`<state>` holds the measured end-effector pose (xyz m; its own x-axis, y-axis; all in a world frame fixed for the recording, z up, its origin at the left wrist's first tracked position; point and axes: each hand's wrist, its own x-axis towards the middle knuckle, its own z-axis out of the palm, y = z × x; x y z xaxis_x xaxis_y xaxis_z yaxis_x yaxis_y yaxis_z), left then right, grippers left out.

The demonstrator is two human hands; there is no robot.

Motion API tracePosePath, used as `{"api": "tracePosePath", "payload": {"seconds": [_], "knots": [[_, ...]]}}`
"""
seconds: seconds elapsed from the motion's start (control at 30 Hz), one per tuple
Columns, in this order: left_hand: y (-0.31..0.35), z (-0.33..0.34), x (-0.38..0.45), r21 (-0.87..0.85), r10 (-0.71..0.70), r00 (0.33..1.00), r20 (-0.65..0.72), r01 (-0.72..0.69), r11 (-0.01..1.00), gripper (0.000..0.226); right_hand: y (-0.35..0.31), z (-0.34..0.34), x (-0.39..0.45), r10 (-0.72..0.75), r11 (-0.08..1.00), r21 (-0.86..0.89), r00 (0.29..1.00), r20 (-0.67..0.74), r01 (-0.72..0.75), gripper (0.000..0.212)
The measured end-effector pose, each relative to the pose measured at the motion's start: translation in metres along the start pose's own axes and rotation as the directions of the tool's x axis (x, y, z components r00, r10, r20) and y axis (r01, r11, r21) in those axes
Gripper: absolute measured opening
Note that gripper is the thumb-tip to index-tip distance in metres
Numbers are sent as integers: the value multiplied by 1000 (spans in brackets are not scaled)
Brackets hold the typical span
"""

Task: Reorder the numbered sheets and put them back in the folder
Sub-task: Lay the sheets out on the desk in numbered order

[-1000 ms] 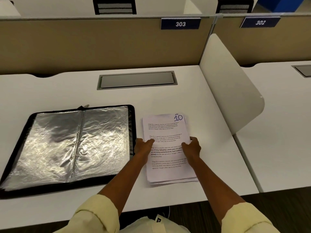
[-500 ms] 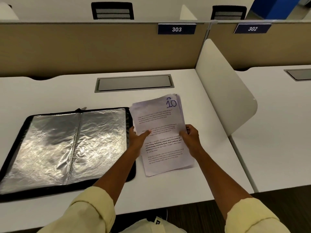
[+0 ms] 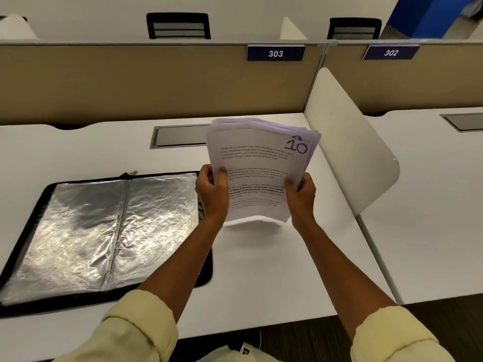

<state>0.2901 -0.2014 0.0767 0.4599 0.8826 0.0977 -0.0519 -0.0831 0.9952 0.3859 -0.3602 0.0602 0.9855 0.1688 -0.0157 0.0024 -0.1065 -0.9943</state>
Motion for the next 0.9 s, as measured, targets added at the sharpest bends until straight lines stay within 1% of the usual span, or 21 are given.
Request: {"api": "tracePosePath", "payload": {"seconds": [0.1, 0.2, 0.27, 0.33, 0.43, 0.47, 0.53, 0.63, 0.73, 0.8, 0.83, 0.9], "knots": [[-1, -2, -14, -35, 51, 998, -36, -53, 998, 23, 7, -1, -4, -2, 1000, -24, 1000, 23, 3, 19], [-7, -6, -22, -38, 89, 996, -28, -90, 995, 40, 12, -4, -11, -21, 1000, 14, 998, 56, 21, 43], [-4, -5, -24, -52, 93, 996, -9, -94, 994, 39, 10, -4, -14, -39, 999, 25, 998, 54, 38, 51], [4, -3, -25, -60, 85, 996, 0, -85, 995, 40, 8, -2, -15, -48, 999, 20, 999, 25, 48, 52], [17, 2, -28, -91, 81, 997, -4, -81, 993, 54, 3, 0, -14, -66, 997, 26, 998, -22, 66, 51], [19, 3, -28, -92, 86, 996, -7, -87, 992, 56, 2, 1, -14, -72, 997, 30, 997, -31, 73, 50], [22, 4, -30, -101, 85, 996, -24, -87, 991, 60, 0, 1, -16, -81, 996, 29, 996, -40, 83, 48], [26, 5, -29, -105, 54, 996, -72, -62, 993, 71, -3, 1, -21, -114, 991, 65, 991, -68, 119, 45], [35, 12, -29, -118, -1, 996, -86, -10, 993, 71, -20, 5, -24, -144, 980, 117, 981, -129, 160, 41], [42, 15, -30, -127, -19, 996, -92, 7, 992, 70, -31, 10, -25, -162, 973, 135, 968, -190, 189, 44], [43, 16, -30, -131, -21, 995, -99, 7, 991, 65, -36, 13, -24, -165, 970, 141, 960, -228, 200, 48], [44, 18, -29, -138, -20, 993, -120, 3, 990, 45, -41, 16, -20, -155, 966, 158, 945, -287, 207, 54]]}}
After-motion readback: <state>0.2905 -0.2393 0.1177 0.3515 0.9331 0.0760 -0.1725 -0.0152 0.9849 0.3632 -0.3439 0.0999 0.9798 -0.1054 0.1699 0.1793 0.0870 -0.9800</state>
